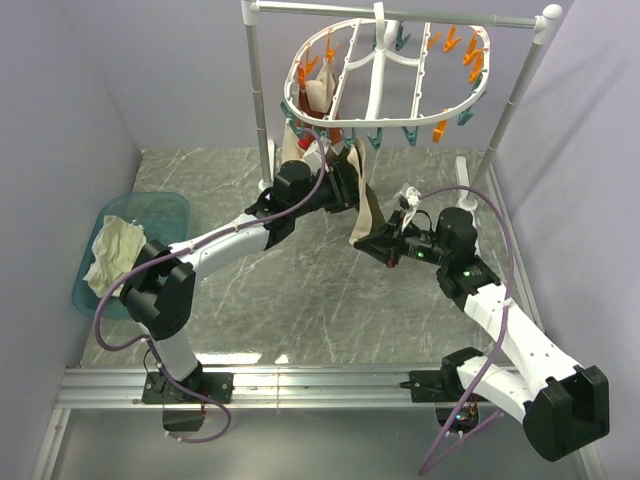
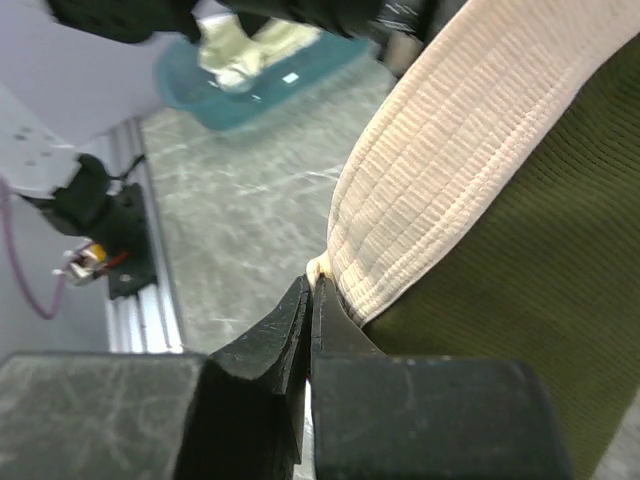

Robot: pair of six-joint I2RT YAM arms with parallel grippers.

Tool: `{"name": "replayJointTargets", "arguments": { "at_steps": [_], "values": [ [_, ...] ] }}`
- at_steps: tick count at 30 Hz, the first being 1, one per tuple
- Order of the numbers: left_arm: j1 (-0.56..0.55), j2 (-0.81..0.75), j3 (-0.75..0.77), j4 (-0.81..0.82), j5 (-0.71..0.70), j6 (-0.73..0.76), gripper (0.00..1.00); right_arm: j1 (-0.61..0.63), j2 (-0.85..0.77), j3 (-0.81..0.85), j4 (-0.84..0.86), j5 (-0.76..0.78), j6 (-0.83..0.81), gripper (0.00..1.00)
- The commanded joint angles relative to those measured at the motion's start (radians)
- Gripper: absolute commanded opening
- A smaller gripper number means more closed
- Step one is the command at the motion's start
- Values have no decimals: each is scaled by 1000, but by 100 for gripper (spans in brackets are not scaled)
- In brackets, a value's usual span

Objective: Clip the underwear to the hanger

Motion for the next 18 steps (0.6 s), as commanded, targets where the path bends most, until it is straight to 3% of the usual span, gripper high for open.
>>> {"name": "replayJointTargets", "arguments": {
  "at_steps": [1,11,18],
  "values": [
    [2,-11,25,35,13,-21,38,0,-1,28,-18,55,-76,0],
    [62,-176,-133,-62,86,72,41,-12,-9,43,-38,57,-84,0],
    [45,-207,-178,-18,109,88,41,-17,-7,43,-44,49,-88,0]
  ]
}}
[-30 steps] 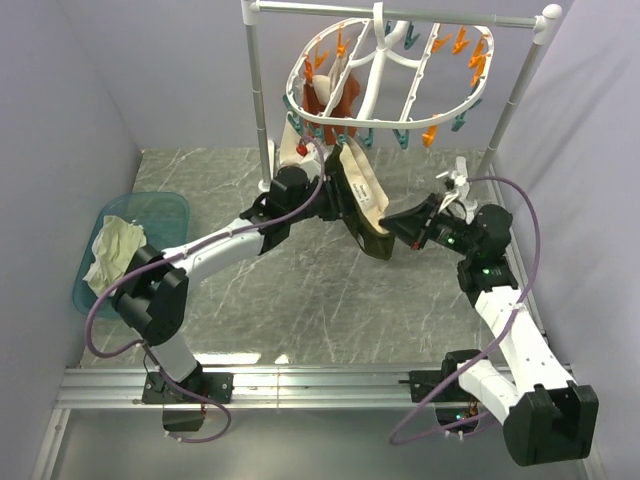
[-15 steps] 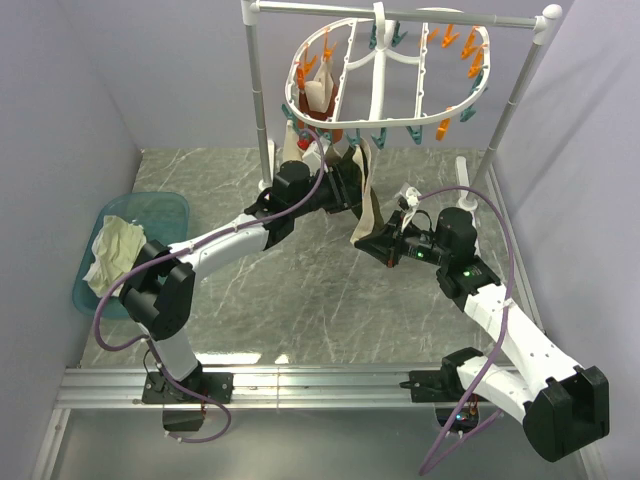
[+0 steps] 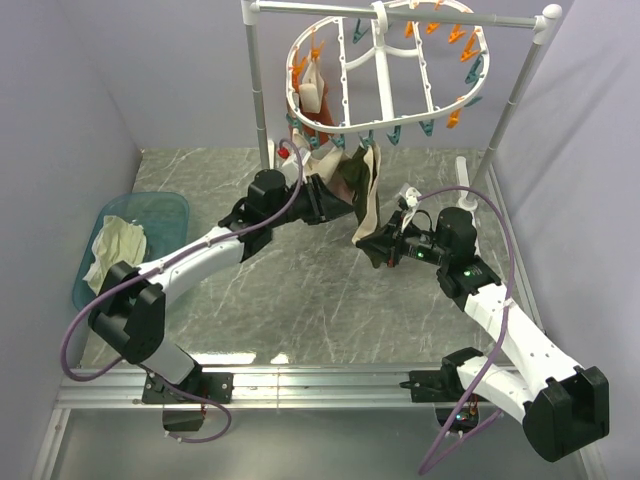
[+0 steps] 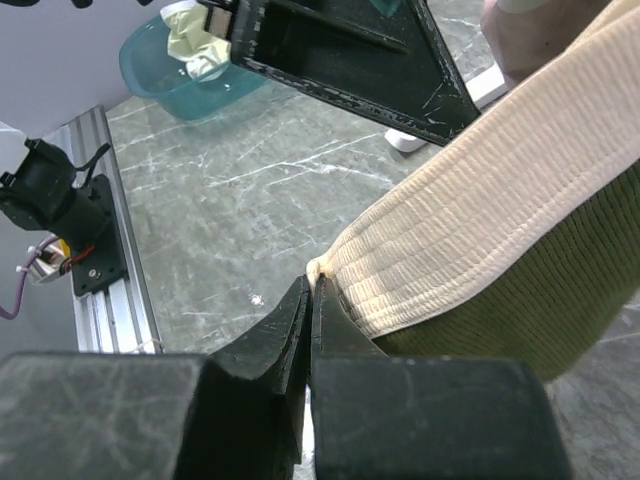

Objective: Clip the underwear to the hanger

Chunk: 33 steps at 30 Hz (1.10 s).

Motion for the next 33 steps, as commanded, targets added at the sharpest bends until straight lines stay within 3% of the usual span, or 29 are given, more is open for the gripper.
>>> {"name": "replayJointTargets", "arguments": {
  "at_steps": [1,8,13,18,23,33],
  "values": [
    [-18,-5,16,67,33,26,41,-6,-12,39,4,1,-17,0],
    [-55,185,165,192,46,-35,42,-4,19,33,33,33,-35,0],
    [-52,209,211,259,91,-31,43,-4,78,13,69,71,-75,0],
    [-49,153,156,230,88,27,50,-4,131,-19,144,153,-83,0],
    [-37,65,80,128,20,107,67,-6,169,-34,229,252,-75,0],
    [-15,-129,-60,0,-18,305,80,-6,260,-21,311,363,-127,0]
  ]
}}
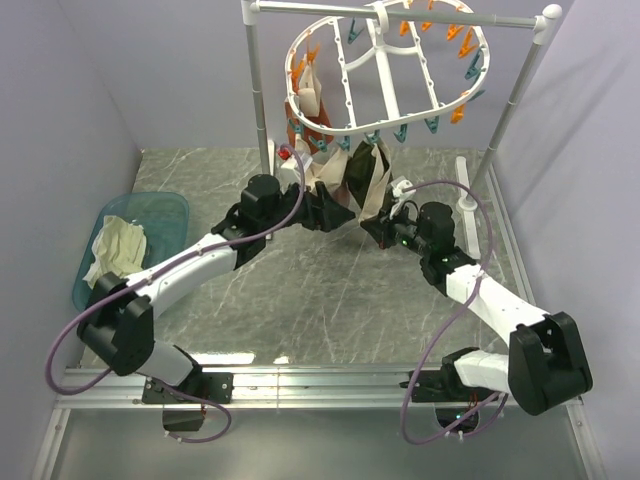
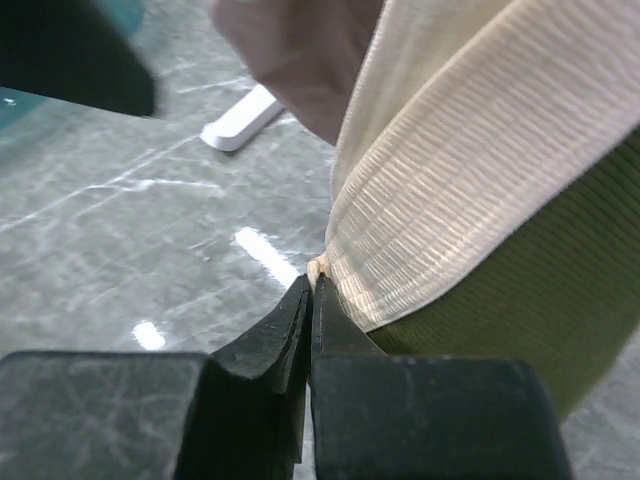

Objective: Clip the underwear to the hanger

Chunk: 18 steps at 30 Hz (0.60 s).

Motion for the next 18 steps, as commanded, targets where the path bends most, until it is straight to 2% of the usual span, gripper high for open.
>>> {"name": "replayJointTargets", "arguments": {
  "at_steps": [1,5,6,8,9,10,15,18],
  "values": [
    [1,-83,-25,-34,-20,134,81,-5,26,16,81,44,-42,0],
    [1,-118,-42,-44,-43,212,86,-3,50,36,88,25,-42,5],
    [3,-122,-44,-46,-49,227,86,-3,53,39,90,20,-40,13],
    [3,-126,-49,-46,-66,261,88,-5,63,49,90,3,-39,17],
    [1,-125,-50,-44,-66,274,89,-3,64,52,90,2,-37,26],
    [1,-126,-52,-37,-71,293,89,-5,66,56,85,0,-39,29],
    [3,-129,-52,-6,-75,370,91,-5,56,67,58,-3,-53,43],
    [1,-131,-44,-1,-72,419,92,-6,46,70,39,-6,-54,46]
  ]
}}
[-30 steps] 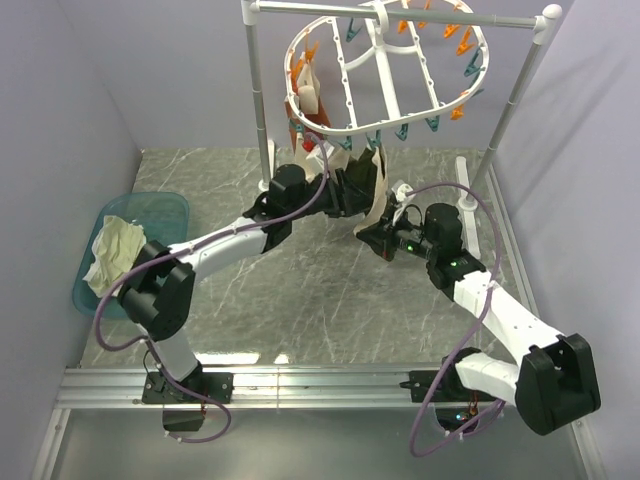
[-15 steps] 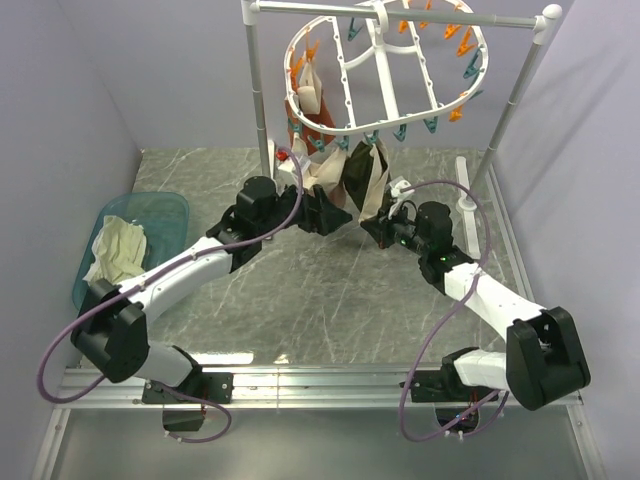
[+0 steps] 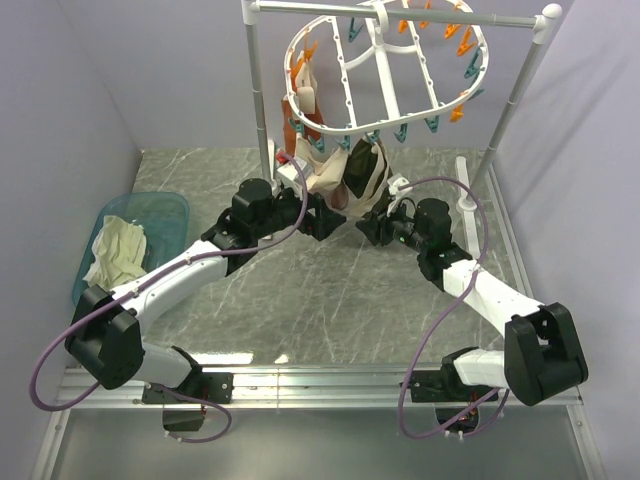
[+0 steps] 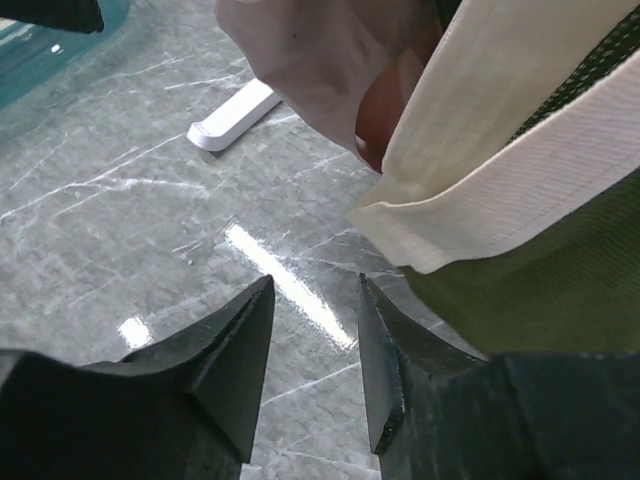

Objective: Clip the underwear to the hanger

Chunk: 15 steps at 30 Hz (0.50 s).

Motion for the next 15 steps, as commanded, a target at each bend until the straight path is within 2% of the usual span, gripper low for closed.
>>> {"name": "replayJointTargets", "arguments": {
  "at_steps": [1,9,15],
  "values": [
    [1,-30,6,48,-7,92,93,-5,-22,44,12,-16,-17,48],
    [1,-52,-7,54,-2,178,93,-18,-101,50,-60,-43,-25,51],
    [1,-73,-32,65,32,252,94,-44,-229,30,-131,-98,-40,56]
  ]
}}
